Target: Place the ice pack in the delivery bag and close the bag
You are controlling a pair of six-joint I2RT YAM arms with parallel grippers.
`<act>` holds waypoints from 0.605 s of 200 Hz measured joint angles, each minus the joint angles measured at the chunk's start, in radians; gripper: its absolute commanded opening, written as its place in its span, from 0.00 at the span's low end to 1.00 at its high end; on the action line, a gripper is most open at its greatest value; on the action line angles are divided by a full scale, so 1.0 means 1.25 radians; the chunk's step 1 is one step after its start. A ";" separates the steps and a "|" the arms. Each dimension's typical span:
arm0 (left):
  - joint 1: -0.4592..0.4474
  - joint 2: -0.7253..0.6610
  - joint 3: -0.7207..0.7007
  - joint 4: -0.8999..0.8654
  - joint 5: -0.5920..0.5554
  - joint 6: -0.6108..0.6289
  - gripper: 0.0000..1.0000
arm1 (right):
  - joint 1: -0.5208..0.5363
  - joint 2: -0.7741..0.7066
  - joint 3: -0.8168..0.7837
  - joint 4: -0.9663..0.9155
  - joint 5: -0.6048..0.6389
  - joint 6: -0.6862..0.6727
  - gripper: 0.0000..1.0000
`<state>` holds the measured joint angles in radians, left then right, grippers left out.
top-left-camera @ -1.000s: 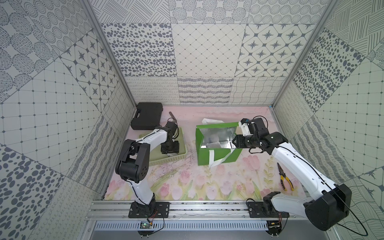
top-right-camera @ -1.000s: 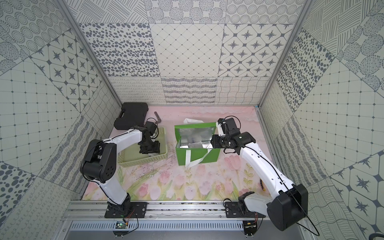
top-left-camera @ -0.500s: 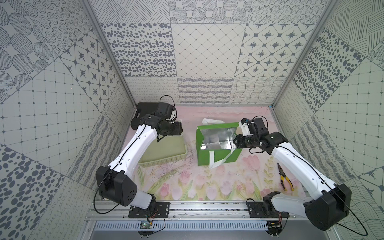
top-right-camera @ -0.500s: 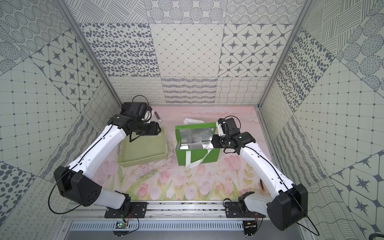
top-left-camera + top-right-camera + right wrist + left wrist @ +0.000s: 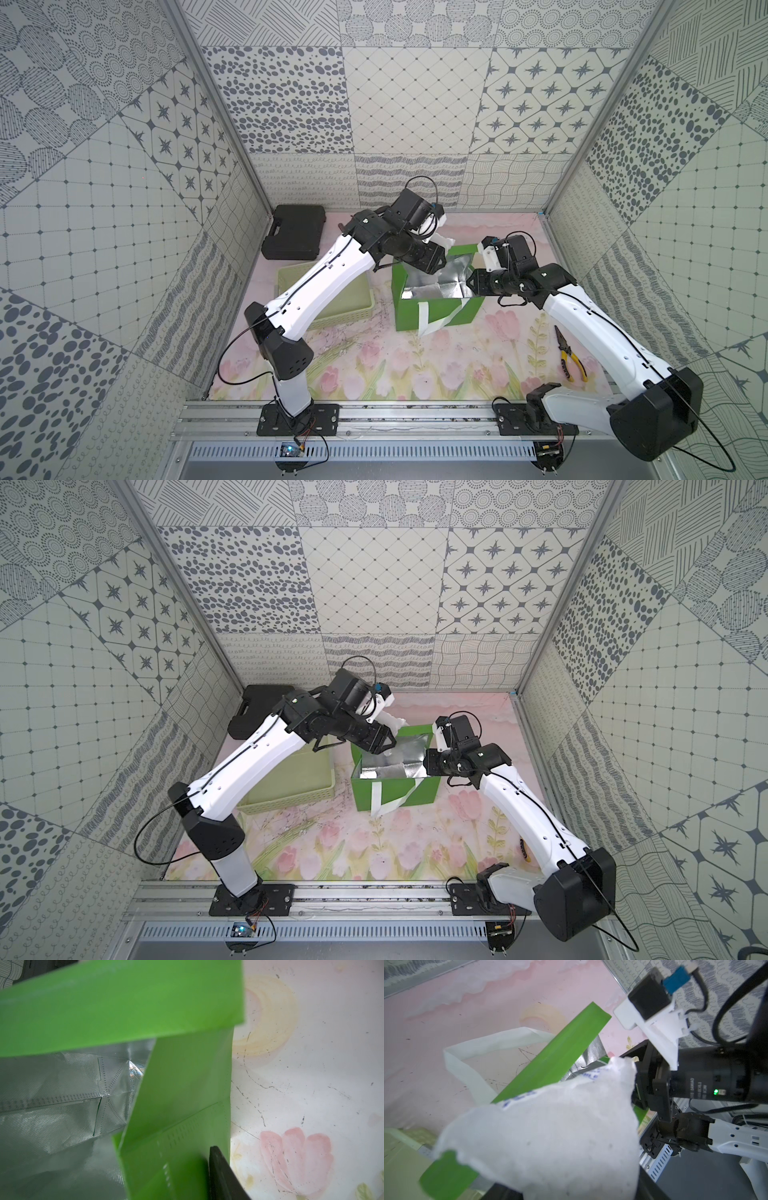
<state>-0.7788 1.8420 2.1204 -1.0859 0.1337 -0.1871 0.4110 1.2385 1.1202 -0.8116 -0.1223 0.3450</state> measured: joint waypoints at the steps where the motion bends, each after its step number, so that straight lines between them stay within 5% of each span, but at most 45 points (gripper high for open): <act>1: -0.002 0.004 0.002 -0.001 0.000 0.000 0.20 | 0.000 0.000 0.000 0.000 0.000 0.000 0.34; 61: -0.055 0.177 0.038 -0.040 -0.007 0.025 0.27 | 0.000 -0.002 0.000 0.000 0.001 0.000 0.34; 121: -0.062 0.217 -0.005 -0.046 -0.053 0.034 0.76 | 0.000 -0.002 0.000 0.000 0.004 0.000 0.35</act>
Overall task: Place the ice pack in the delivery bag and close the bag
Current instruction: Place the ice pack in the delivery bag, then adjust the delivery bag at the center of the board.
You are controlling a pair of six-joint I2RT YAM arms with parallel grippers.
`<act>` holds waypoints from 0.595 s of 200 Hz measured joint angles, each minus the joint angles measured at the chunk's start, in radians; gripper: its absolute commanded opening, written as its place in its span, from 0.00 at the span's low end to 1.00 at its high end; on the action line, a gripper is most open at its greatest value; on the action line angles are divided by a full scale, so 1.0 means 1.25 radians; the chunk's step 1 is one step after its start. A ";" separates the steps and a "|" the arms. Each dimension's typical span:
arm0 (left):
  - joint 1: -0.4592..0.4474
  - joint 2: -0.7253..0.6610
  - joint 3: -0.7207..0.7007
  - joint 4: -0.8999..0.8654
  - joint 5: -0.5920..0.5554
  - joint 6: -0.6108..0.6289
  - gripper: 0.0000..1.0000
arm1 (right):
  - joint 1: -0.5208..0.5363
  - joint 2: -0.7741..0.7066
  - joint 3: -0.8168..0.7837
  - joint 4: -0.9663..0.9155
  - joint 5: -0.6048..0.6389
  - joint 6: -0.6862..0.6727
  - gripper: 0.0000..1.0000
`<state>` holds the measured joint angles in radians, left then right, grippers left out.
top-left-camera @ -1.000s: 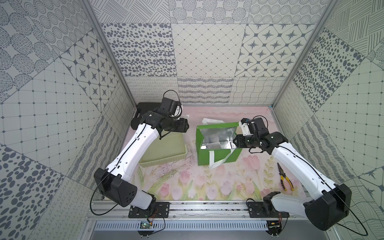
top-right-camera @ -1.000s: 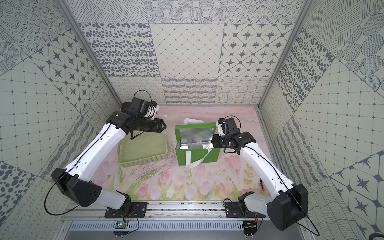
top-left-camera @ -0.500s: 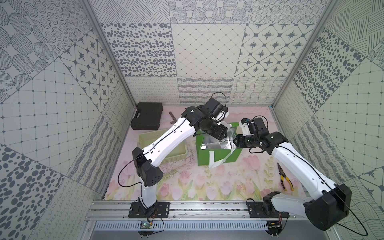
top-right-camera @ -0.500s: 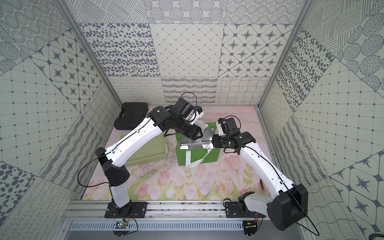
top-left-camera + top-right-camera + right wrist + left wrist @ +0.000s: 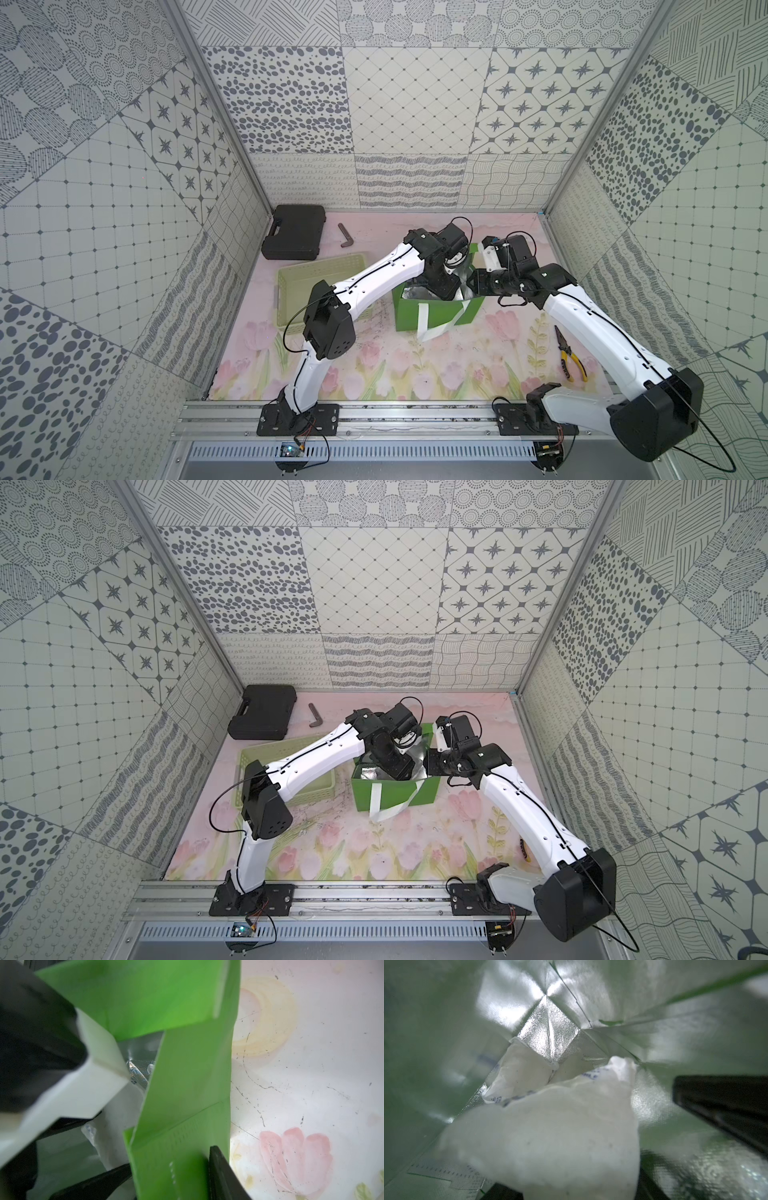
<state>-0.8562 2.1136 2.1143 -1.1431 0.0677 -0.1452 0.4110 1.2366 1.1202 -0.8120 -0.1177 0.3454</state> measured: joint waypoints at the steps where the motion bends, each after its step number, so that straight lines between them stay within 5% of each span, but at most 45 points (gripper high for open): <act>1: 0.000 -0.001 -0.001 0.000 -0.001 0.001 0.76 | 0.000 0.000 0.000 0.000 0.000 0.000 0.35; 35: 0.000 -0.038 0.024 -0.001 -0.016 0.002 0.92 | 0.000 0.000 0.000 0.000 0.008 0.000 0.35; 70: 0.006 -0.110 0.074 -0.001 -0.027 -0.002 0.94 | 0.000 0.002 0.018 -0.009 0.027 -0.004 0.35; 119: 0.068 -0.228 0.064 -0.001 -0.039 -0.007 0.94 | 0.000 0.040 0.081 -0.019 0.064 -0.049 0.13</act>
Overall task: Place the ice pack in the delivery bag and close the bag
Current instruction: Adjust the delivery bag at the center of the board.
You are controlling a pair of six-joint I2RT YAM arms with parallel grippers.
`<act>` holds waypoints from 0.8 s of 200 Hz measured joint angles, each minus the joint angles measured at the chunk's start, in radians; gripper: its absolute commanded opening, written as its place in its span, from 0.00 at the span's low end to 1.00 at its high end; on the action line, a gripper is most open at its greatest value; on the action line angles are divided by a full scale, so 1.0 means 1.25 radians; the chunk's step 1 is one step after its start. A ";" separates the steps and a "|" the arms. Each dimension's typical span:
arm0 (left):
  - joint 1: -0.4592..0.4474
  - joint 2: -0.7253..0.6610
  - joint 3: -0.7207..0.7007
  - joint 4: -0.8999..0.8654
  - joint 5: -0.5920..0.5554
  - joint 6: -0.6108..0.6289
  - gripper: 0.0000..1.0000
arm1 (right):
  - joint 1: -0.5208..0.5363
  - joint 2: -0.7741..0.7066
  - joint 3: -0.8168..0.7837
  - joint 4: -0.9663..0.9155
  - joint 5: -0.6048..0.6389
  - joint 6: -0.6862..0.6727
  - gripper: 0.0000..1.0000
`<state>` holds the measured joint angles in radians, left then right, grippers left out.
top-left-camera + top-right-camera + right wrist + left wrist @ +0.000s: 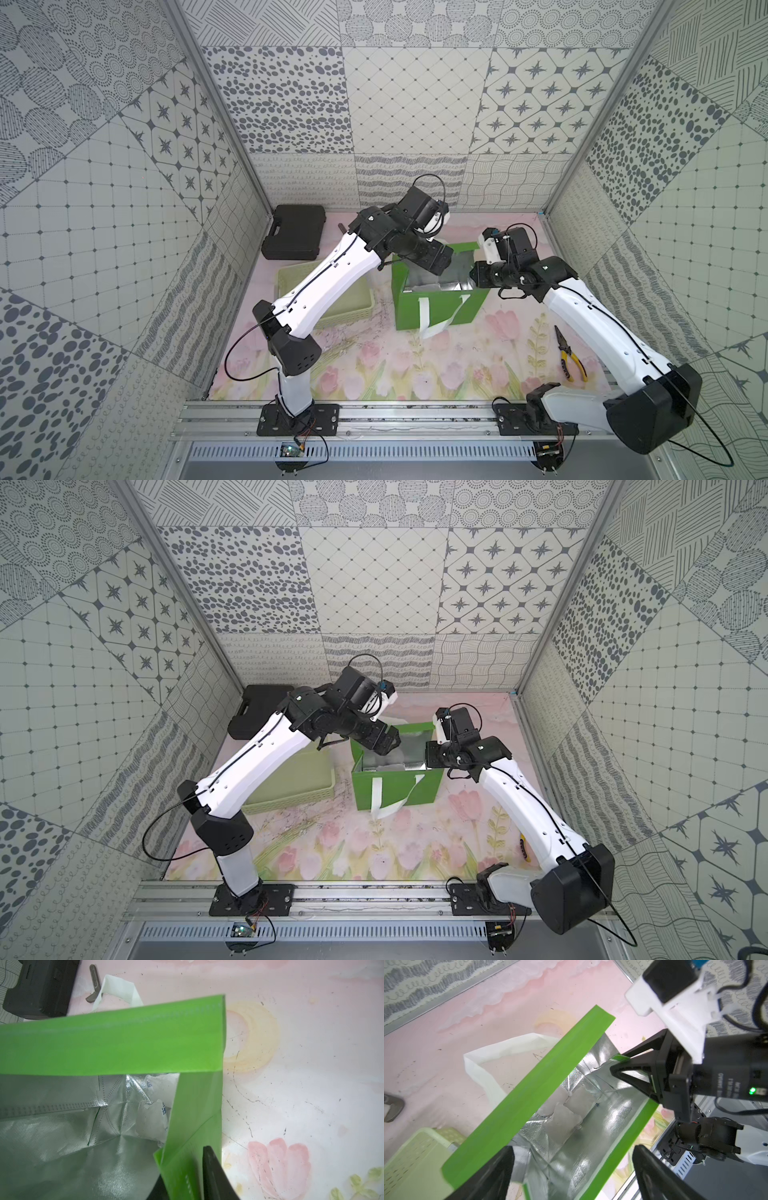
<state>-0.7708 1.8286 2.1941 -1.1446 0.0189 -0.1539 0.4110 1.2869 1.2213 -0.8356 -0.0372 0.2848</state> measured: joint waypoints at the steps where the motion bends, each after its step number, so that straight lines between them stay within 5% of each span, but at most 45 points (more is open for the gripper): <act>1: 0.002 -0.003 -0.002 0.000 -0.001 0.000 0.94 | 0.000 0.001 0.001 0.000 0.000 -0.001 0.12; 40: 0.059 -0.093 -0.085 -0.001 -0.020 -0.003 0.94 | -0.009 0.067 0.073 -0.011 0.025 -0.068 0.00; 118: 0.091 -0.242 -0.262 -0.001 -0.019 -0.020 0.91 | -0.045 0.281 0.298 -0.010 -0.030 -0.250 0.00; 137: 0.092 -0.259 -0.285 0.000 -0.011 -0.033 0.89 | -0.047 0.346 0.367 -0.009 -0.062 -0.276 0.05; 160: 0.092 -0.265 -0.298 -0.001 0.005 -0.049 0.87 | -0.047 0.407 0.431 -0.001 -0.090 -0.289 0.30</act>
<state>-0.6559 1.4979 1.8217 -1.1454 0.0250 -0.2157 0.3523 1.7958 1.7603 -0.8368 -0.1501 -0.0765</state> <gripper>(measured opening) 0.884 0.194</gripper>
